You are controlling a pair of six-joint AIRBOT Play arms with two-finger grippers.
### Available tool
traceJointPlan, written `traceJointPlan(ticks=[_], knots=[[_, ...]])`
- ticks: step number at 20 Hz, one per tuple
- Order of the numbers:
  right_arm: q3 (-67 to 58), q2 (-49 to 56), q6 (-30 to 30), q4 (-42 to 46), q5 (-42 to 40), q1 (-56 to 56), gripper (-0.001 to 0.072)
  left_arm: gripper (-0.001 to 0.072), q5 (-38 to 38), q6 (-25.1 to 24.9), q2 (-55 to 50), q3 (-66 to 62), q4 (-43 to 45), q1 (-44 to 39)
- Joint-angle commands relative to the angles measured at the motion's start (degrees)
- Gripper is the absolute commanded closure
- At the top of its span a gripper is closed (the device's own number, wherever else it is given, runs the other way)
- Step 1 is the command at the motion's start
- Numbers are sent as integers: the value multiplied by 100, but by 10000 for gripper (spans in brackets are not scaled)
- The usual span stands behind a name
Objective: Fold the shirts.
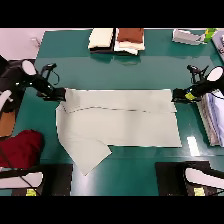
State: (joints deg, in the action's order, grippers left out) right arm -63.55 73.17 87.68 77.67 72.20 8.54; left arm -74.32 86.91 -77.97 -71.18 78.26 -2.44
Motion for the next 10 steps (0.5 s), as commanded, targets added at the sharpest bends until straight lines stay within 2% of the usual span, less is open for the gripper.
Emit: traceJointPlan(ticks=[1,3,6,10], knots=[[315,-566,-61,221,581,127,353,281,-7,173,1141,743,66,-2],[1032,-1071,-59,232,796,339,234,281,74,415,1847,1587,39,-2],[2164,-1711,-52,354,944,658,224,281,155,619,2614,2643,20,-2],[3314,-2188,33,352,872,953,225,281,190,610,2787,3104,-122,-2]])
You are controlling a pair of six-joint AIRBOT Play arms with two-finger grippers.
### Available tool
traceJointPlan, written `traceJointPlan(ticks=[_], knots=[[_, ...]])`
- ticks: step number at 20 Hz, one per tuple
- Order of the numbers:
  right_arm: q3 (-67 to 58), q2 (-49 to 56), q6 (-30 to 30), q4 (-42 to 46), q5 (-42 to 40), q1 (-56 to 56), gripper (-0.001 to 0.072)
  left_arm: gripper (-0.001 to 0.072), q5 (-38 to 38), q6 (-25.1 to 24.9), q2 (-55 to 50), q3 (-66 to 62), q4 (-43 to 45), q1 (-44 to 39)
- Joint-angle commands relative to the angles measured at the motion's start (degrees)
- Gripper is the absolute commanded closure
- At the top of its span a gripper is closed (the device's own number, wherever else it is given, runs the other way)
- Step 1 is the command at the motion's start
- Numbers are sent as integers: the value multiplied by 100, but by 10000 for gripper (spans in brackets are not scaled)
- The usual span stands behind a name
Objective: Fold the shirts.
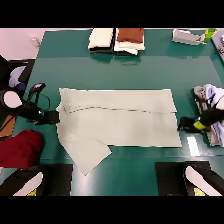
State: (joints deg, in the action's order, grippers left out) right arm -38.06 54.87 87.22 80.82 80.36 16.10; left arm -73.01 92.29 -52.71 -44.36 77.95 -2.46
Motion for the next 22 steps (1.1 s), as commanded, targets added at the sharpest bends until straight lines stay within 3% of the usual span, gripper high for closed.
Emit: traceJointPlan(ticks=[1,6,8,10,11,19,22], knots=[[951,-411,85,11,7,212,225,281,116,72,262,417,-111,0],[1224,-240,129,-323,-249,208,236,281,251,68,262,415,-175,0],[1106,-98,129,-417,-339,168,300,281,238,68,262,415,-170,0],[901,9,127,-413,-365,-59,599,281,98,68,262,417,-162,0],[793,39,127,-411,-369,-221,692,282,-26,70,262,417,-160,0],[310,328,144,-417,-546,-1174,692,282,-654,249,262,422,-92,-61],[437,210,144,-426,-695,-1196,692,279,-516,761,262,566,210,-837]])
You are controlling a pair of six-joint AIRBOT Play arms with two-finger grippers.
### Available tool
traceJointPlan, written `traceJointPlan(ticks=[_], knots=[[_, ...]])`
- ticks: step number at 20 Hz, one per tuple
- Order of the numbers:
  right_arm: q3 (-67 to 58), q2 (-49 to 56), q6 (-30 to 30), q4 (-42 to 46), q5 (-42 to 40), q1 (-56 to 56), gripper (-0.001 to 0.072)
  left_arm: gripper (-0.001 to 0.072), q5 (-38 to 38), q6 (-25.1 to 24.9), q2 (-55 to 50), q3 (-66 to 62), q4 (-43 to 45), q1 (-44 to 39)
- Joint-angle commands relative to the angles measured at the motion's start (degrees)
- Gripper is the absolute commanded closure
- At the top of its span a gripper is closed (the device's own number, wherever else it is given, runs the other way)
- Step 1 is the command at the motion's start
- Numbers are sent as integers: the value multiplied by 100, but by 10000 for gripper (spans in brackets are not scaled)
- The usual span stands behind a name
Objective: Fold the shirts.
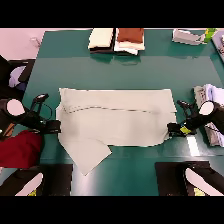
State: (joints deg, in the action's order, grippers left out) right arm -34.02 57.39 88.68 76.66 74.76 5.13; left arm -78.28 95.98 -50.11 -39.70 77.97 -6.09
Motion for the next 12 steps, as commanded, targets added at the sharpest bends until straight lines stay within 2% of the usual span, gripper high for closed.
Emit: traceJointPlan(ticks=[1,3,5,8,11,12], knots=[[83,-142,-4,-4,-177,-98,692,266,122,605,2,258,203,-763],[81,-332,-4,-4,-212,-98,692,21,225,990,2,588,173,-1106],[-20,-503,-4,-11,-223,-98,692,27,256,1075,2,861,-4,-1191],[-234,-597,-4,-13,-232,-98,692,27,798,1113,2,1185,-514,-1191],[-393,-595,-4,-15,-234,-98,692,29,999,1110,0,1307,-643,-1191],[-431,-595,-4,-15,-234,-98,692,55,992,1106,0,1314,-643,-1191]])
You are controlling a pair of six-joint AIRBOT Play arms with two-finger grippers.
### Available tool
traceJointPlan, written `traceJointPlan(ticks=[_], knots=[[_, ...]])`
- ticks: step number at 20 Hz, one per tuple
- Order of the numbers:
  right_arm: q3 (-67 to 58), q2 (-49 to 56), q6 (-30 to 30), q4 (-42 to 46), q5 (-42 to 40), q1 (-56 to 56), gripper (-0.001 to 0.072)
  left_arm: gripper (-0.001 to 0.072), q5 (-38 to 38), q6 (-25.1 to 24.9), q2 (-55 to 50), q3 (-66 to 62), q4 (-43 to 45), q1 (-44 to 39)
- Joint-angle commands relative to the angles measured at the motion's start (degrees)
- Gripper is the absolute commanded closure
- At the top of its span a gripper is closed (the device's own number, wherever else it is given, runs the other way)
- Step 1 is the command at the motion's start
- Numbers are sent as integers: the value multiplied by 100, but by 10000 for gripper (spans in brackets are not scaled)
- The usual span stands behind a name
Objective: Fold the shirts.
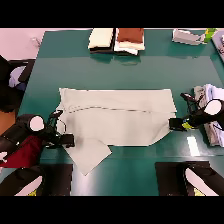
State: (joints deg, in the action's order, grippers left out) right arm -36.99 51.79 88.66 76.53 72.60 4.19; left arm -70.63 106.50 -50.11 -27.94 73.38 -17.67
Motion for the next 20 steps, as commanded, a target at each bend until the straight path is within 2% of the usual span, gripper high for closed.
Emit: traceJointPlan(ticks=[1,3,11,12,13,14,18,20], knots=[[-149,-35,-2,-2,-17,-4,692,127,223,33,0,138,-184,-33],[-149,-35,-2,-2,0,-4,692,227,221,-48,0,138,-184,-33],[-149,-35,-2,-11,-2,-4,692,232,393,-48,0,223,-22,-33],[-149,-35,-2,-11,-2,-4,692,270,424,-48,0,225,-22,-33],[-149,-35,-2,-11,0,-4,692,554,420,-107,0,225,-15,-33],[-149,-35,-2,-11,-2,-7,692,663,422,-247,0,225,-24,-33],[-149,-35,-2,-9,4,-4,692,682,363,-358,0,109,2,-33],[-199,-37,-7,0,170,-4,692,683,70,-562,2,-232,26,-33]])
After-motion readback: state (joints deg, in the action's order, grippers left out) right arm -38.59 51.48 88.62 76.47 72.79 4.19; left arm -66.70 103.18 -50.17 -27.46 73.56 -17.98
